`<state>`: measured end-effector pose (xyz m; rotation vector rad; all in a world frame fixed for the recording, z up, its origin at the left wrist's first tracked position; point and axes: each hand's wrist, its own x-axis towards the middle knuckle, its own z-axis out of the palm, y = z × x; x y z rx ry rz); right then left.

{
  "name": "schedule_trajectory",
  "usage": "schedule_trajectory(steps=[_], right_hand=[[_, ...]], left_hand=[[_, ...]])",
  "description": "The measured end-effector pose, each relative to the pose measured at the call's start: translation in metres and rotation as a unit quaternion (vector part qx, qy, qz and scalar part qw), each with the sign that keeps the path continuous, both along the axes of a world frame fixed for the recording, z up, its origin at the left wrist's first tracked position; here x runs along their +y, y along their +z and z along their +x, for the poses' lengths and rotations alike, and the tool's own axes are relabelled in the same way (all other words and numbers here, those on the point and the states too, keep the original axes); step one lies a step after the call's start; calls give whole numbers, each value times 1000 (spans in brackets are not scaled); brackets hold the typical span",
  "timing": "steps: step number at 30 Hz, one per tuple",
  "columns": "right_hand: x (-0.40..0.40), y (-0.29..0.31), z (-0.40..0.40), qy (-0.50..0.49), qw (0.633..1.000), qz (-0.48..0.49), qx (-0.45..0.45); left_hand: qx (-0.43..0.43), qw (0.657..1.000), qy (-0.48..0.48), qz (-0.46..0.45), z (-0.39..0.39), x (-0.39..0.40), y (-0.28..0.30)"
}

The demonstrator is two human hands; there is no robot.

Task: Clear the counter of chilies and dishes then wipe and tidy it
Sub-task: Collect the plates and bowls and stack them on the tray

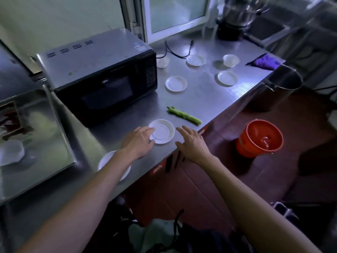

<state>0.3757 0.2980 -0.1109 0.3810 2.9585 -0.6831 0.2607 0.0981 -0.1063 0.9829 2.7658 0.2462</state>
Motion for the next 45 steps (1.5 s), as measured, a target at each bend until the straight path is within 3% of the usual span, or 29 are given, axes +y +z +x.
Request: schedule_trajectory(steps=[11,26,36,45], right_hand=[[69,-4,25,-110,994,-5,-20],[135,13,-34,-186,980,23,-61],[185,14,-61,-198,978,6,-68],[291,-6,-66,-195,979,-8,-62]], left_hand=[[-49,994,-92,-11,-12,105,-11],[-89,981,-164,45,-101,212,-21],[-93,982,-164,19,-132,258,-31],[-80,980,-182,-15,-135,365,-32]])
